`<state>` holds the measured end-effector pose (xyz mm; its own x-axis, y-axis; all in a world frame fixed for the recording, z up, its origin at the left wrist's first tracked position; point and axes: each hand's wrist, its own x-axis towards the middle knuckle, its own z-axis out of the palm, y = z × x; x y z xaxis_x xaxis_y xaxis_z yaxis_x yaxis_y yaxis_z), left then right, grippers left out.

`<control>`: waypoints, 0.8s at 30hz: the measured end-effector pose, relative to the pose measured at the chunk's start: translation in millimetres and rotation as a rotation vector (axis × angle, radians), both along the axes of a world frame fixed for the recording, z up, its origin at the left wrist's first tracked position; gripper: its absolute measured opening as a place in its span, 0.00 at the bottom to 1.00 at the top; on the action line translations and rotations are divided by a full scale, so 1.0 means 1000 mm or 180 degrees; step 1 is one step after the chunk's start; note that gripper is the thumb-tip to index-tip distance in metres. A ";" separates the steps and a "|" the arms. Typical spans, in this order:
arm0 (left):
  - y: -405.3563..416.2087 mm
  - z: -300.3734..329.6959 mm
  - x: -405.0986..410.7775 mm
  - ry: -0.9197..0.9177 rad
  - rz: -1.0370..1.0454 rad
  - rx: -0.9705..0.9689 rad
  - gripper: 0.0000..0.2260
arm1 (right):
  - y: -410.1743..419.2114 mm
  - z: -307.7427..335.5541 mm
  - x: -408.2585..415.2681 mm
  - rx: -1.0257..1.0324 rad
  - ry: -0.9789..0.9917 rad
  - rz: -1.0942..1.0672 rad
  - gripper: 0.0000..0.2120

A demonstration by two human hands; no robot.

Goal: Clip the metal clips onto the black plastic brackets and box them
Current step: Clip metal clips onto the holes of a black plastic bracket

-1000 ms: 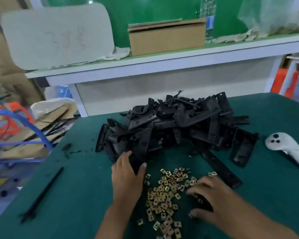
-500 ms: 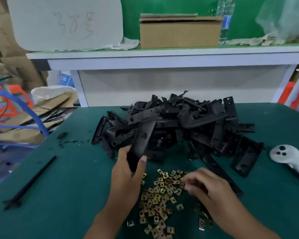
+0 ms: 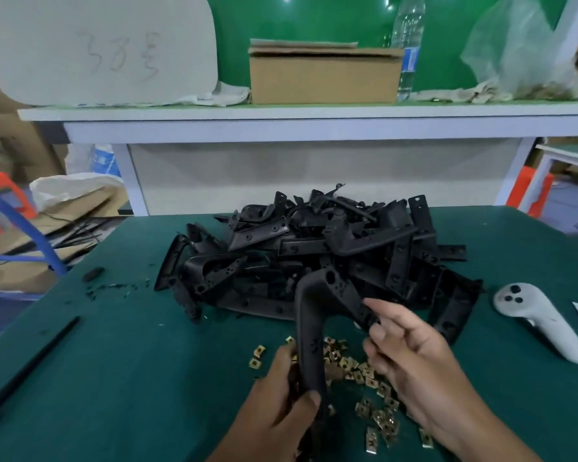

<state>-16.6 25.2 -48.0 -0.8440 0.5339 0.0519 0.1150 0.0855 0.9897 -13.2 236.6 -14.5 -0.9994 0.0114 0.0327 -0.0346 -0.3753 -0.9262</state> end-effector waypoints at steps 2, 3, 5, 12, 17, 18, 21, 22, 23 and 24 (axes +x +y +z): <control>0.001 0.004 0.003 0.0037 0.0229 0.0450 0.24 | -0.003 -0.001 0.002 0.0274 -0.0007 0.0172 0.15; 0.001 0.005 0.005 0.0127 0.0451 0.0683 0.24 | -0.004 -0.003 0.004 0.0415 -0.0014 0.0317 0.17; 0.003 0.006 0.006 0.0358 0.0937 0.0964 0.22 | -0.007 -0.007 0.007 0.0605 -0.0017 0.0669 0.23; 0.004 0.006 0.006 -0.0837 0.0865 0.1819 0.14 | -0.001 -0.010 -0.003 -0.0204 -0.0377 0.0418 0.20; 0.011 -0.002 0.010 -0.1034 0.0418 0.1701 0.15 | -0.002 -0.010 -0.004 -0.0358 -0.0596 0.0244 0.17; 0.013 -0.003 0.011 -0.0988 0.0353 0.1637 0.16 | -0.002 -0.010 -0.003 -0.0261 -0.0571 0.0271 0.16; 0.015 -0.004 0.013 -0.0849 0.0303 0.1562 0.16 | -0.002 -0.011 -0.003 -0.0036 -0.0445 0.0336 0.14; 0.015 -0.004 0.013 -0.0809 0.0357 0.1578 0.15 | -0.001 -0.011 -0.003 -0.0065 -0.0404 0.0349 0.13; 0.015 -0.004 0.012 -0.0778 0.0420 0.1602 0.14 | -0.001 -0.012 -0.003 -0.0107 -0.0361 0.0358 0.13; 0.016 -0.004 0.012 -0.0744 0.0473 0.1631 0.12 | -0.001 -0.012 -0.003 -0.0131 -0.0319 0.0370 0.12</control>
<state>-4.6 40.8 -51.7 -0.9281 0.3646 0.0757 -0.0881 -0.4125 0.9067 -15.8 235.8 -26.0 -0.9923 -0.1054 -0.0654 0.1032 -0.4091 -0.9066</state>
